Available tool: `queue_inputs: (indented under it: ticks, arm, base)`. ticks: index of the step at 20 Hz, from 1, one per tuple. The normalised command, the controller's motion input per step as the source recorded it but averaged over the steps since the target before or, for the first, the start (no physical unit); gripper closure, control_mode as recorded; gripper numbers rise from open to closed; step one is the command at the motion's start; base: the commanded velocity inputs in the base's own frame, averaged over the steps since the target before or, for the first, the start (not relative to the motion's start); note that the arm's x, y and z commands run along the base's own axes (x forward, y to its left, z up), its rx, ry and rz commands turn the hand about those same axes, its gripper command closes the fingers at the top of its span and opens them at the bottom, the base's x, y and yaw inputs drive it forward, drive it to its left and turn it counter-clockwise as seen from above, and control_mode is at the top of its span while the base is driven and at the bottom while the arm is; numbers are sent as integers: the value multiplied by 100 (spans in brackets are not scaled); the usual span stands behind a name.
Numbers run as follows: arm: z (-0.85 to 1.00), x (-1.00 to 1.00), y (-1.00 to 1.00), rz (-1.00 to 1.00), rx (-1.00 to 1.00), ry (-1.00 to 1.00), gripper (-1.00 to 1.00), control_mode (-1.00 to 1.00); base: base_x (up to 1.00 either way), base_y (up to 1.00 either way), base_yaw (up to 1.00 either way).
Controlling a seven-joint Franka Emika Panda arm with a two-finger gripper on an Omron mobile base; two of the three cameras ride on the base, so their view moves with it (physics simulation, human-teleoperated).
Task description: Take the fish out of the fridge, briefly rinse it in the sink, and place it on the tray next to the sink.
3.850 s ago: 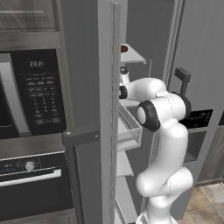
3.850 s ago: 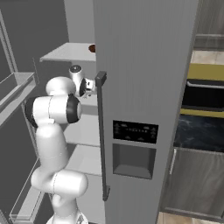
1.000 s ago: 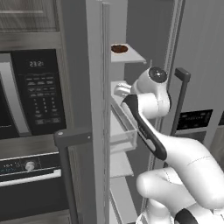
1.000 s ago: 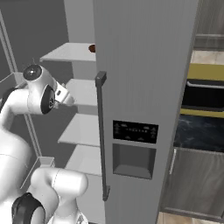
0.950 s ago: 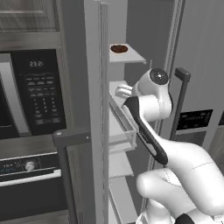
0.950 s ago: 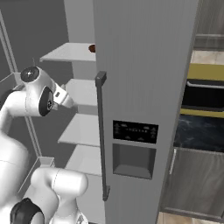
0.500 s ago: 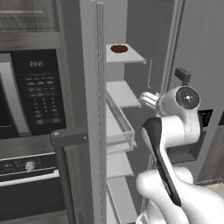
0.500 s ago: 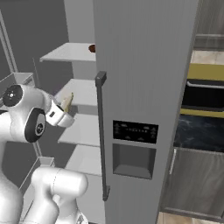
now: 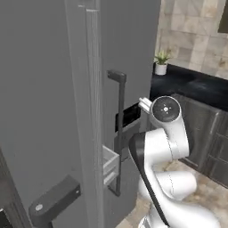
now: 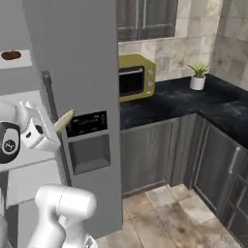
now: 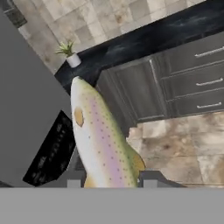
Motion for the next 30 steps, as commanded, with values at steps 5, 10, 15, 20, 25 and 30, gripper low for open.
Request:
queue_inputs:
  ticks: [5, 10, 15, 20, 25, 30]
  arm:
    - [0, 0, 0, 0, 0, 0, 100, 100]
    - [0, 0, 0, 0, 0, 0, 100, 100]
    - [0, 0, 0, 0, 0, 0, 100, 100]
    - [0, 0, 0, 0, 0, 0, 100, 100]
    - [0, 0, 0, 0, 0, 0, 100, 100]
    - [0, 0, 0, 0, 0, 0, 100, 100]
  base:
    - [-14, 0, -100]
    - [-8, 0, -100]
    - [-3, 0, -100]
    - [0, -1, -100]
    - [23, -18, -94]
    - [100, -30, -47]
